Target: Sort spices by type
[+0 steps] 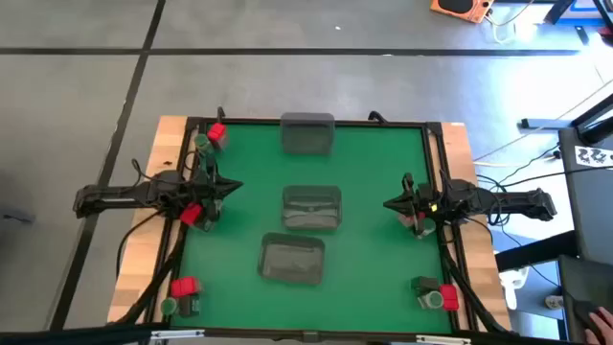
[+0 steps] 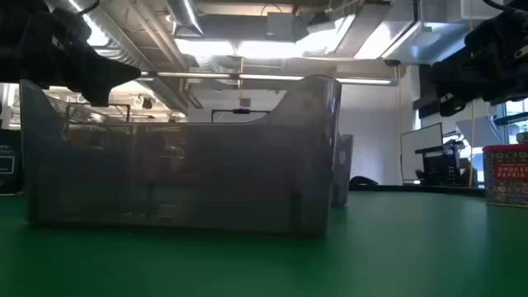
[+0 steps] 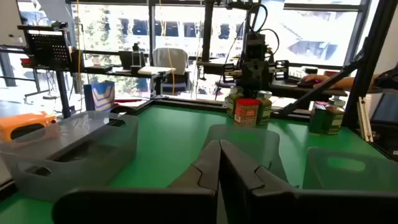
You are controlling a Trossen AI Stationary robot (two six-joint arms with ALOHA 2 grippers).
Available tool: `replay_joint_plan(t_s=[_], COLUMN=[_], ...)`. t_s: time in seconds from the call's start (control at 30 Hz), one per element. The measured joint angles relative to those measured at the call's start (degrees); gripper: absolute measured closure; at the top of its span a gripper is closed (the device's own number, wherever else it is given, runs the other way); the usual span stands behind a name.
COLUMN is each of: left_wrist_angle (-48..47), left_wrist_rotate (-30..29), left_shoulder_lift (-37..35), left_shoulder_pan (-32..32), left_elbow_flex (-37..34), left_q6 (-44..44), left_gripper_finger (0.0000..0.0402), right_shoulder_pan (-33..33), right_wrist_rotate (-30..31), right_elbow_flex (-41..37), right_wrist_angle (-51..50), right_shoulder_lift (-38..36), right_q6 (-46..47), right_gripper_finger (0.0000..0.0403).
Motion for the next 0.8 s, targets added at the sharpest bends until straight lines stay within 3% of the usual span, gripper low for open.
replay_joint_plan(t_s=[0.8], left_wrist_angle=[0.0], left_wrist_rotate=[0.0], left_shoulder_lift=[0.0], left_shoulder_pan=[0.0], left_elbow_flex=[0.0], left_q6=[0.0], left_gripper_finger=[0.0396], right_shoulder_pan=[0.0], right_wrist_rotate=[-0.1], right_elbow_flex=[0.0], right_wrist_angle=[0.5], right_shoulder_lift=[0.0], right_q6=[0.0], right_gripper_finger=[0.0397])
